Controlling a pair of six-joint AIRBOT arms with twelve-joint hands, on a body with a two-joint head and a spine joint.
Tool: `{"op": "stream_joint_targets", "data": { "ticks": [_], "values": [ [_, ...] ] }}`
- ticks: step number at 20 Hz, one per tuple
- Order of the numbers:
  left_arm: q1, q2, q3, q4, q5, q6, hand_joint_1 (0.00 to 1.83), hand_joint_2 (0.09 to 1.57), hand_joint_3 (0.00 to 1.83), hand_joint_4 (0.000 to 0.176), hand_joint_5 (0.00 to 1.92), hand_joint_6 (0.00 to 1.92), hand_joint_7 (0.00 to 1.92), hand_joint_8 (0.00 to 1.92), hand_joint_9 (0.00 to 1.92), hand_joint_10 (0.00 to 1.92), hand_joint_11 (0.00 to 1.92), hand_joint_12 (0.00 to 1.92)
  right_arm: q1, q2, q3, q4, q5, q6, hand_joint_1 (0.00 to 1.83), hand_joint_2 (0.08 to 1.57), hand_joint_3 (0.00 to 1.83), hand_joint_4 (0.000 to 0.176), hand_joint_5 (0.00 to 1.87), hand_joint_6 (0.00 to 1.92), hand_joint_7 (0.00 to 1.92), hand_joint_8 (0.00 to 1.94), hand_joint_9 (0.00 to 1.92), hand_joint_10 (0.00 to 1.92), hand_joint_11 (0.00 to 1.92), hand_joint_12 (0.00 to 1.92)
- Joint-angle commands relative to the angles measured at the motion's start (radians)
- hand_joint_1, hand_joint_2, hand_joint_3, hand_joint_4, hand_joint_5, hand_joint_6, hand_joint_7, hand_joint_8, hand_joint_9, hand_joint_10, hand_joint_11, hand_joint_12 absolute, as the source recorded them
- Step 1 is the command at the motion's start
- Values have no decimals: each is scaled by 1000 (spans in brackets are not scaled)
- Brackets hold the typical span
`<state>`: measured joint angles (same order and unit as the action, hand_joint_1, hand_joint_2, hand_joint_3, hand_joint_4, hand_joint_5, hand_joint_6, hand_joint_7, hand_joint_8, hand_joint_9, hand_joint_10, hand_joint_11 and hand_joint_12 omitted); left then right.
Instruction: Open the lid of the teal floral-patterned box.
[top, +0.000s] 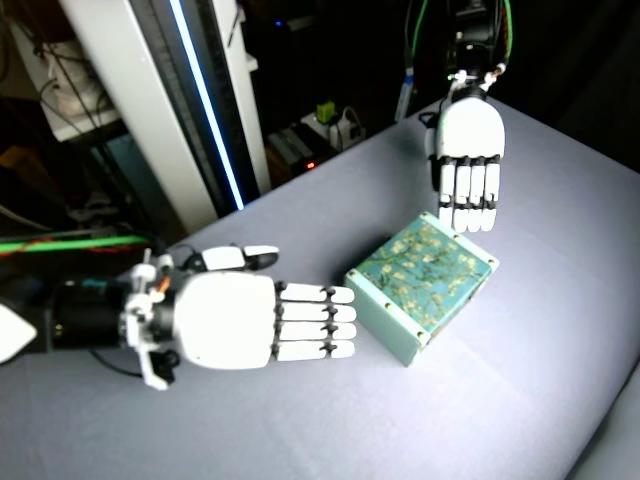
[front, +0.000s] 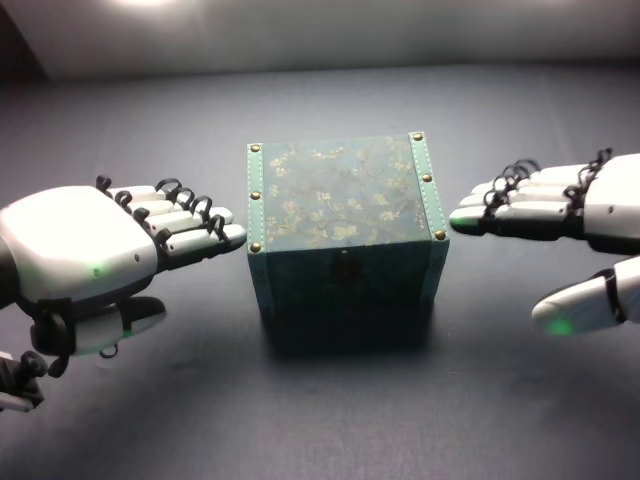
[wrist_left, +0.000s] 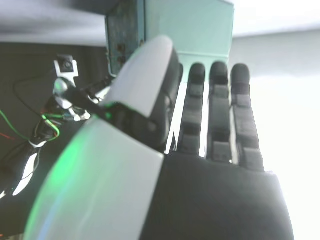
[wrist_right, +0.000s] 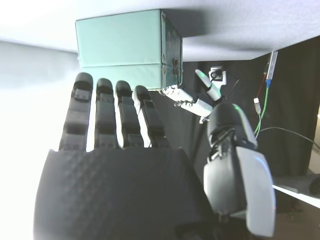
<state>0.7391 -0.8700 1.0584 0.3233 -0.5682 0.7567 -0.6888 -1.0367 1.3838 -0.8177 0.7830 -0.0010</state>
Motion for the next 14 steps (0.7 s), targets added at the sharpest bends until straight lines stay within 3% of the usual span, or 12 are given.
{"op": "stream_joint_targets", "data": {
  "ticks": [1,4,6,7,8,9,10,11,13,14],
  "values": [
    [-14,1,4,-15,-93,0,753,1510,0,0,62,1,65,3,110,1,87,205,12,-3,9,37,67,16,0,1197,0,0,0,0,0,0,11,2,109,44],
    [-19,0,8,-15,-86,-1,717,1540,7,0,28,0,12,0,158,2,2,608,21,-21,24,-1,43,37,0,1202,0,0,0,0,0,0,14,2,82,33],
    [-21,-1,10,-16,-83,-1,747,1539,4,0,47,3,38,5,169,1,0,499,29,-26,26,-14,34,39,0,1194,0,0,0,0,0,0,49,15,127,53],
    [-23,-3,11,-17,-83,-1,750,1548,4,0,59,2,75,5,220,3,4,590,33,-30,28,-18,32,39,0,1206,0,15,0,0,0,0,9,2,67,27],
    [-25,-6,13,-19,-84,-1,700,1555,6,0,50,0,76,1,271,11,19,619,36,-33,28,-19,32,39,0,1212,0,0,0,0,0,0,1,0,40,16],
    [-25,-8,13,-23,-88,-1,473,1564,35,0,22,0,104,1,302,4,15,788,39,-35,27,-19,34,39,0,1223,3,0,0,0,0,0,0,0,9,4],
    [-27,-9,13,-37,-101,-1,449,1566,32,0,7,0,140,8,306,5,2,887,50,-35,23,-18,45,39,0,1209,0,41,0,0,0,0,0,0,32,14],
    [-26,-8,13,-41,-103,-1,449,1566,32,0,7,0,140,8,306,5,2,887,52,-34,22,-16,49,39,0,1209,0,41,0,0,0,0,0,0,32,14],
    [-20,-7,11,-53,-121,-1,552,1547,26,0,24,2,184,6,363,34,0,933,56,-29,16,-5,69,39,0,1276,26,0,0,0,0,0,0,0,33,15],
    [-18,-6,9,-55,-131,-1,552,1547,26,0,24,2,184,6,363,34,0,933,56,-26,12,0,76,39,0,1276,26,0,0,0,0,0,0,0,33,15]
  ]
}}
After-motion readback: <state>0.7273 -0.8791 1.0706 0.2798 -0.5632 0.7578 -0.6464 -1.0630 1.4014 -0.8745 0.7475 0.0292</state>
